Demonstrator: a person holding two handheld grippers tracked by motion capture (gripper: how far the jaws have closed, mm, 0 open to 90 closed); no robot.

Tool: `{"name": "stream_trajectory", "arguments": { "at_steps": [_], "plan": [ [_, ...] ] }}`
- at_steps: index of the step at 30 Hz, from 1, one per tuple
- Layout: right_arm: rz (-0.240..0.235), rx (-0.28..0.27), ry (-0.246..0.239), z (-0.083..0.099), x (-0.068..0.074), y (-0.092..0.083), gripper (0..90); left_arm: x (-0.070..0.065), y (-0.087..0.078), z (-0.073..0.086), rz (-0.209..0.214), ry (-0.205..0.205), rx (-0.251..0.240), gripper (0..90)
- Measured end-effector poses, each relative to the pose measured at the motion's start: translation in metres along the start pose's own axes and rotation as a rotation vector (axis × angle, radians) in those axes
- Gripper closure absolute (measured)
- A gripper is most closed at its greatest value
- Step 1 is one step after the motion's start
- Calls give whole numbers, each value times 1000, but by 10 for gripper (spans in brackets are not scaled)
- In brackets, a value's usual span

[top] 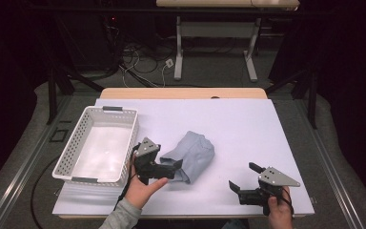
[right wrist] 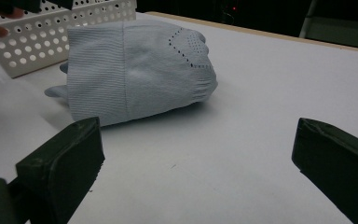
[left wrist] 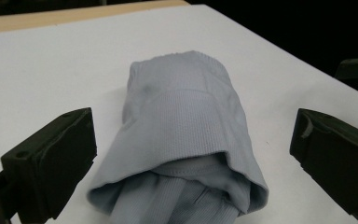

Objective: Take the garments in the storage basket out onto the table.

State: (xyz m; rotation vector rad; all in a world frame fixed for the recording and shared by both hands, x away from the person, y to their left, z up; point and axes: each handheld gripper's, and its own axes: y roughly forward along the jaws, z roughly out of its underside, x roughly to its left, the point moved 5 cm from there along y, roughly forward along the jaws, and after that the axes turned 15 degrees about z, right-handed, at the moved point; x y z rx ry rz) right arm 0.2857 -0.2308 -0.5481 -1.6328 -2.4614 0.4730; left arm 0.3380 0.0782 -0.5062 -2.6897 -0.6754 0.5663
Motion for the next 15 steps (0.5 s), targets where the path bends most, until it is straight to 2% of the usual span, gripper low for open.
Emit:
{"name": "stream_trajectory", "arguments": {
  "at_steps": [4, 9, 15],
  "plan": [
    [3, 1, -5, 0, 0, 1, 19, 1, -21, 0, -6, 5, -41, 5],
    [7, 9, -5, 1, 0, 1, 19, 5, -49, 4, -38, 8, -74, 5],
    [9, 16, -1, 2, 1, 2, 19, 5, -69, 11, -51, 3, -111, 5]
  ]
}}
